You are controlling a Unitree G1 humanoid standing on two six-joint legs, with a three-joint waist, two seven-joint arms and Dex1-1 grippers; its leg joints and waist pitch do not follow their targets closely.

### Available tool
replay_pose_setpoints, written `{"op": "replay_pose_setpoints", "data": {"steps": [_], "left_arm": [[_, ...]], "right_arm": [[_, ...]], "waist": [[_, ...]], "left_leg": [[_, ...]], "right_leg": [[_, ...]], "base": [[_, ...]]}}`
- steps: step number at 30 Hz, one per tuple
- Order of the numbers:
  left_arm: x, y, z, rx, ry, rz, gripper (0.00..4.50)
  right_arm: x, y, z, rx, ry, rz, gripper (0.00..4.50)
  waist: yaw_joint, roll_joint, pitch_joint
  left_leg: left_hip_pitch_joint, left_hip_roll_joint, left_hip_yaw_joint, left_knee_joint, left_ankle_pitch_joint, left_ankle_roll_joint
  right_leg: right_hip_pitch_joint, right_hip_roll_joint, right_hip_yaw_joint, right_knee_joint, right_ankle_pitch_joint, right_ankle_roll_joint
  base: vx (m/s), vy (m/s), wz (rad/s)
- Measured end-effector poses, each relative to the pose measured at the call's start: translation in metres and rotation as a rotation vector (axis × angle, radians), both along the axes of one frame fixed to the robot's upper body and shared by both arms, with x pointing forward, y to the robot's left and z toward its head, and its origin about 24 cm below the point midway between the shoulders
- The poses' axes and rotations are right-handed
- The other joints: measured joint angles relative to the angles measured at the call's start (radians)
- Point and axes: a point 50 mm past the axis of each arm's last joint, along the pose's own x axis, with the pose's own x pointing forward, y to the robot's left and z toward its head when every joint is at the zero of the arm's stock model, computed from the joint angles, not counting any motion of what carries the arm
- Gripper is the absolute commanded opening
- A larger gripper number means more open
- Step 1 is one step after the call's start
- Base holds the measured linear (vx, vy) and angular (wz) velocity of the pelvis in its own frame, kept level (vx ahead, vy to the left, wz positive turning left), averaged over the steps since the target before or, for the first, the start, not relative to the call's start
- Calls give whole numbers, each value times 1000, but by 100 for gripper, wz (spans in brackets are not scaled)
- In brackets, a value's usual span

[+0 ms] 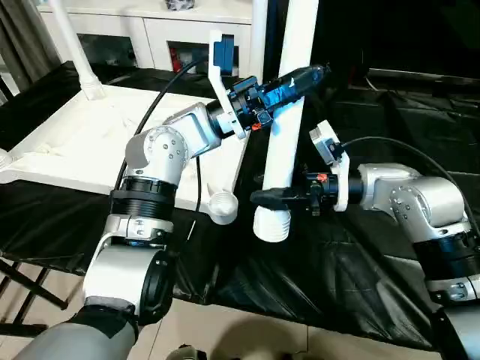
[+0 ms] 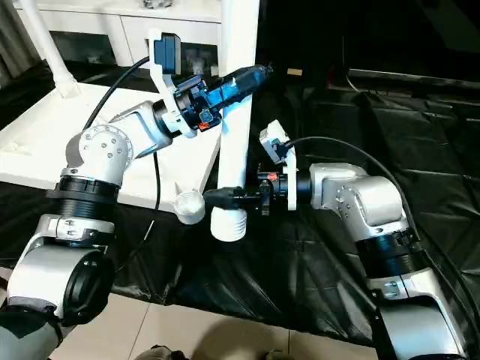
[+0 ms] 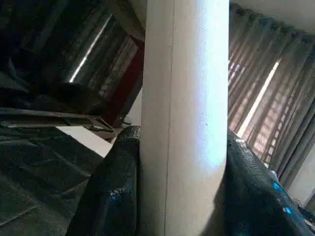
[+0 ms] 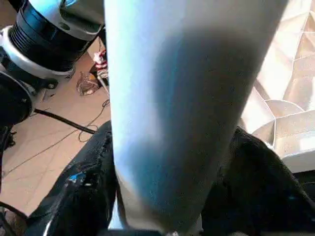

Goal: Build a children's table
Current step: Pick table leg

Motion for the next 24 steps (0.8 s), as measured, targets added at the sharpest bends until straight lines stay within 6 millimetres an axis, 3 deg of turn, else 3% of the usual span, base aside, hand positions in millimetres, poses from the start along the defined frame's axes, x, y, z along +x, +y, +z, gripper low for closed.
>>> {"op": "replay_pose_setpoints", "data": {"steps": [9,13,16,20,24], "left_arm": [[1,3,1,4,-6,11,175],[1,4,1,4,-11,19,175],[2,3,1,3,-2,31,245],[5,2,3,-17,1,66,279],[9,8,12,-60,-38,127,283]], "right_arm": [[0,4,-1,19,7,2,202],[1,6,-1,30,10,-5,189],[2,6,-2,37,12,-17,188],[5,4,-1,48,8,-71,188],[9,5,2,89,-5,-137,187]], "waist": [[0,0,0],[0,0,0],[0,0,0],[0,0,0],[-4,1,0]], "left_leg": [[0,0,0,0,0,0],[0,0,0,0,0,0],[0,0,0,0,0,0],[0,0,0,0,0,0],[0,0,0,0,0,0]], "right_leg": [[0,0,0,0,0,0],[0,0,0,0,0,0],[0,0,0,0,0,0],[0,0,0,0,0,0],[0,0,0,0,0,0]], "base": [[0,0,0],[0,0,0],[0,0,0],[0,0,0],[0,0,0]]}}
